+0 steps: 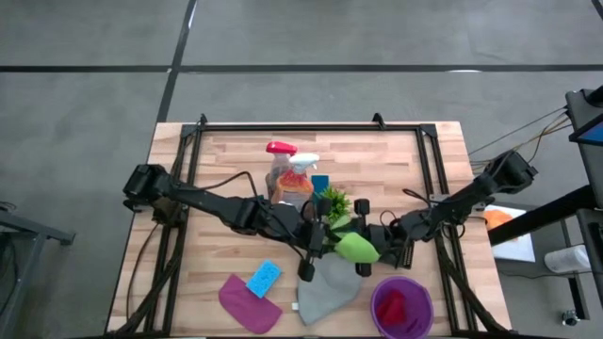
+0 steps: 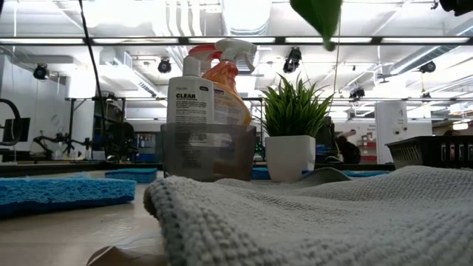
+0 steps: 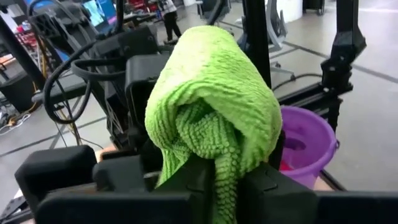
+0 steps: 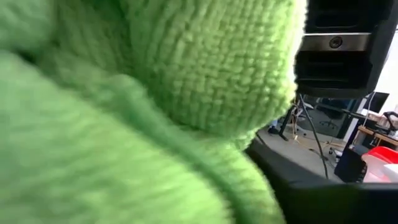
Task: Pick & Place Kitchen Items
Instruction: Put the green towel into the purple bucket
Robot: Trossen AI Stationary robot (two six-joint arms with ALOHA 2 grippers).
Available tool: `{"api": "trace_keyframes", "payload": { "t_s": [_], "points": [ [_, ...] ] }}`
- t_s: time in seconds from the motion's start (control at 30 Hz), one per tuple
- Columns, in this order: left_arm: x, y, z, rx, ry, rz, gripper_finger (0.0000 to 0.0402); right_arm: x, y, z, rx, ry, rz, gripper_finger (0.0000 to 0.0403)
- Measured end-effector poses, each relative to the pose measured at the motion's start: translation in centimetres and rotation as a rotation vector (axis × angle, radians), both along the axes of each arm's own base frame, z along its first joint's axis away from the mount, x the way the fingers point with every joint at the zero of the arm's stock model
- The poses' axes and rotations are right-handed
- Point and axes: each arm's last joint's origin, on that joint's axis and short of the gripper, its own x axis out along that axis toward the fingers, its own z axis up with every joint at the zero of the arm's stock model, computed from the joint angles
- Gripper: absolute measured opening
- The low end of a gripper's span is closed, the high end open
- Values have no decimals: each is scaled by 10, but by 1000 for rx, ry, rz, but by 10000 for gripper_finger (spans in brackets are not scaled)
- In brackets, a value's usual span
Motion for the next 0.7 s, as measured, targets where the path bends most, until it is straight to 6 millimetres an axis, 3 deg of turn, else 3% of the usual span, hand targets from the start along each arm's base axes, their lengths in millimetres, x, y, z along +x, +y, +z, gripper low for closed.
{"api": "trace_keyframes", "payload": {
  "t_s": [0.07,0.1,0.3,0.5,0.7],
  "points": [
    [-1,0,-1,17,3,-10,59,-1,1,0,-8,1,4,45],
    [-2,0,-1,22,5,-12,65,-1,2,0,-9,1,8,36],
    [-23,5,15,41,68,-16,107,-5,9,3,-4,-29,44,22],
    [-56,16,38,-52,145,20,143,-11,17,11,0,-123,165,20],
    [-87,20,32,-63,142,5,155,-18,21,8,-14,-243,340,19]
  ]
}}
